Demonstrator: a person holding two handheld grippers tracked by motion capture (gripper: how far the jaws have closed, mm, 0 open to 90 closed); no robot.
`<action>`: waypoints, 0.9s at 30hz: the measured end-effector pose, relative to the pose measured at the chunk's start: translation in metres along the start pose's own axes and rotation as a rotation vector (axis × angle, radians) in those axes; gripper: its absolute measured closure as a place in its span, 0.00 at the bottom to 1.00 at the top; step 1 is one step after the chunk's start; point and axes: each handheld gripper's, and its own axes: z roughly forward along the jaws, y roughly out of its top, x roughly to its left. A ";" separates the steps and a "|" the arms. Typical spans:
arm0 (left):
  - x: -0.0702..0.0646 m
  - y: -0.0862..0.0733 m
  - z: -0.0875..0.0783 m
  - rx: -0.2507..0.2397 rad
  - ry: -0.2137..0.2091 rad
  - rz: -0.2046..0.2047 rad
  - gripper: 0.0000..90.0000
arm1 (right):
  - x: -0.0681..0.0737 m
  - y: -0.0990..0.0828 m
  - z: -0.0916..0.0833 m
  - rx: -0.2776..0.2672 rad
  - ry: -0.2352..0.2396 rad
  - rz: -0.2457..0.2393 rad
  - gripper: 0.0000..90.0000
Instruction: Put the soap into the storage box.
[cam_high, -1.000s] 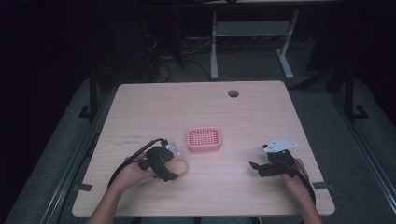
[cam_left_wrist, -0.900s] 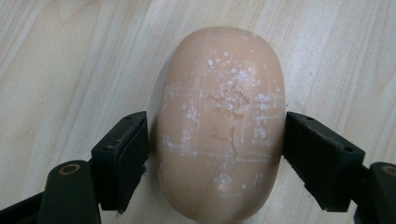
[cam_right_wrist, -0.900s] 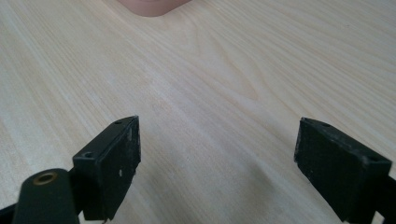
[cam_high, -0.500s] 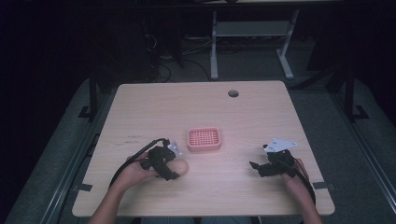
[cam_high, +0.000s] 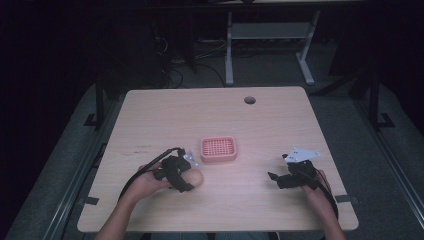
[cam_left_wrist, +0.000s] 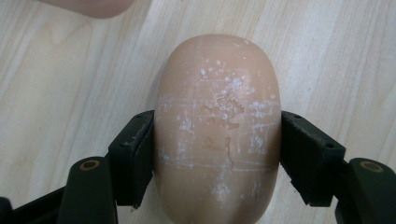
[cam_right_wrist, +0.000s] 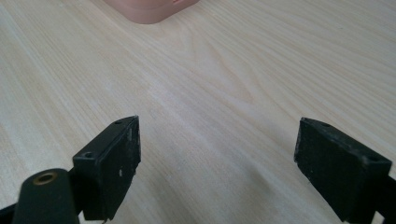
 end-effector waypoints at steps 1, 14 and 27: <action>0.000 0.001 0.000 0.000 0.001 0.000 0.36 | 0.000 0.000 0.000 0.001 0.001 0.005 0.15; 0.003 0.011 -0.006 0.003 -0.002 0.012 0.36 | -0.001 0.000 -0.001 -0.007 0.002 0.024 0.15; 0.008 0.019 -0.008 0.018 -0.008 0.023 0.36 | -0.001 0.000 0.000 -0.009 0.003 0.022 0.15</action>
